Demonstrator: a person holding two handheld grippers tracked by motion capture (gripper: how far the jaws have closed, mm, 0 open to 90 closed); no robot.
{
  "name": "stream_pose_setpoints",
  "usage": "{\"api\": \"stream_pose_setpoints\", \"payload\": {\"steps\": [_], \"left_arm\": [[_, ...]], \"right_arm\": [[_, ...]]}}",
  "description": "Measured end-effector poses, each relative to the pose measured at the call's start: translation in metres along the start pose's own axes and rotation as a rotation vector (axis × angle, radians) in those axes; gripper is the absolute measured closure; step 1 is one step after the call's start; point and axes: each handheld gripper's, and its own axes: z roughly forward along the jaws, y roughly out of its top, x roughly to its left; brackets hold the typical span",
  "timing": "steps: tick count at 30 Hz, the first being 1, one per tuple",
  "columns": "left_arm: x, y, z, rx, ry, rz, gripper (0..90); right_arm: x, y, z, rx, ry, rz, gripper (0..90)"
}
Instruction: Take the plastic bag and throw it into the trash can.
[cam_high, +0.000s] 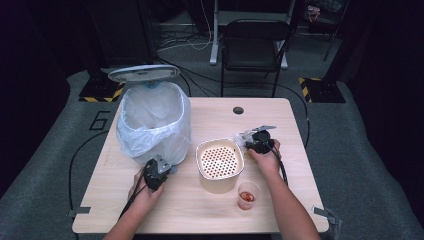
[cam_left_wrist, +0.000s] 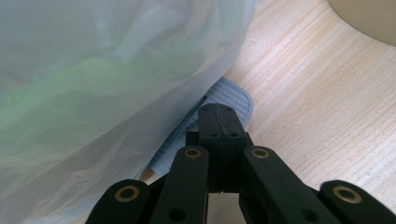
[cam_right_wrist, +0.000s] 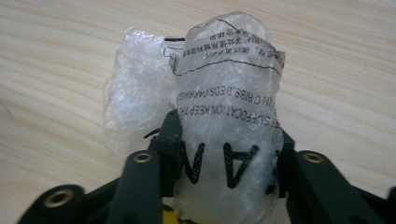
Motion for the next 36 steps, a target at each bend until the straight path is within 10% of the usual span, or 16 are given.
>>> {"api": "stream_pose_setpoints", "payload": {"steps": [10,16,36], "left_arm": [[-0.002,0.0,0.0,0.0,0.01,0.003,90.0],[-0.003,-0.001,0.0,-0.007,0.013,-0.003,90.0],[-0.004,-0.002,-0.002,0.0,0.005,-0.017,90.0]], "right_arm": [[0.007,0.001,-0.006,-0.048,0.005,-0.077,77.6],[0.002,0.014,-0.036,-0.151,0.024,-0.074,78.0],[-0.001,0.055,-0.141,-0.245,0.073,-0.094,77.5]]}}
